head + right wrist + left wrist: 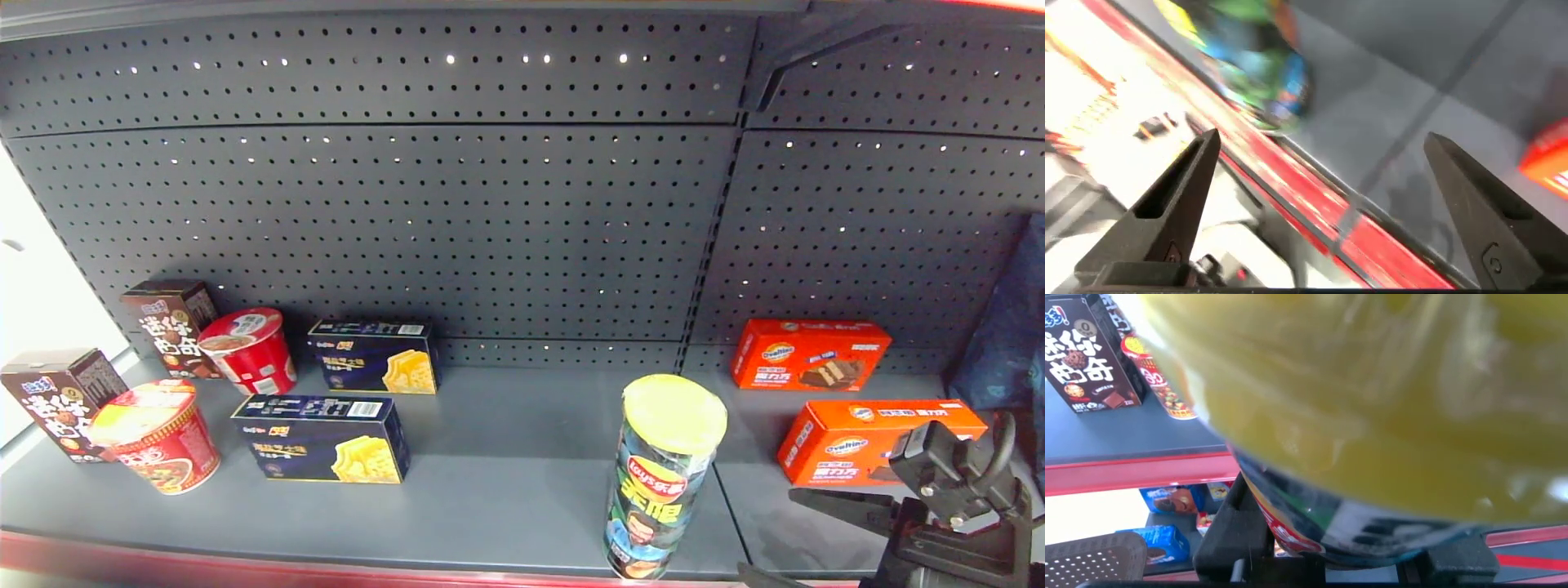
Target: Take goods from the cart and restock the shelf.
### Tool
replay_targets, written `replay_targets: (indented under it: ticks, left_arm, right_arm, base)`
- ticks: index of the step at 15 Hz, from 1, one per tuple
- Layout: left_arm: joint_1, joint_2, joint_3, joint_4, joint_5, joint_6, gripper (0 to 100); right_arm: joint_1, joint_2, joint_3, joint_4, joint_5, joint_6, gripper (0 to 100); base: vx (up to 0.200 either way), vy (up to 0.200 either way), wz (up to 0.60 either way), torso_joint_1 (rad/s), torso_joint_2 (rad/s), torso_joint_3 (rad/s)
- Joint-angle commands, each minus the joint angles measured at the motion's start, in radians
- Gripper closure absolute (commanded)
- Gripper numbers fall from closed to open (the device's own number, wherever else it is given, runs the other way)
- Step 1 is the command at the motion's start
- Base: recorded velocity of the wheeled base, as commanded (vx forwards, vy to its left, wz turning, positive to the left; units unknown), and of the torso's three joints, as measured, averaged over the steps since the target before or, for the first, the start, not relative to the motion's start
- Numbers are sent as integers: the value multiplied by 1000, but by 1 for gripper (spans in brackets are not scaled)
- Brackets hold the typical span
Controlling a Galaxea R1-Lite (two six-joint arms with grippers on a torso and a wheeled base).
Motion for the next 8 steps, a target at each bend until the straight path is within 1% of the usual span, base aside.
replay_targets:
  ticks: [1, 5, 8]
  left_arm:
    - [0, 1, 0, 0, 2, 0, 100]
    - [0, 1, 0, -1, 7, -2, 100]
    - [0, 1, 1, -1, 5, -2, 100]
  right_arm:
    - [33, 27, -36, 0, 1, 7, 0]
    - [36, 145, -92, 0, 1, 5, 0]
    - [38, 191, -99, 0, 1, 2, 0]
  base:
    - [0, 0, 0, 0, 0, 0]
    - [0, 0, 0, 0, 0, 0]
    - [0, 0, 0, 0, 0, 0]
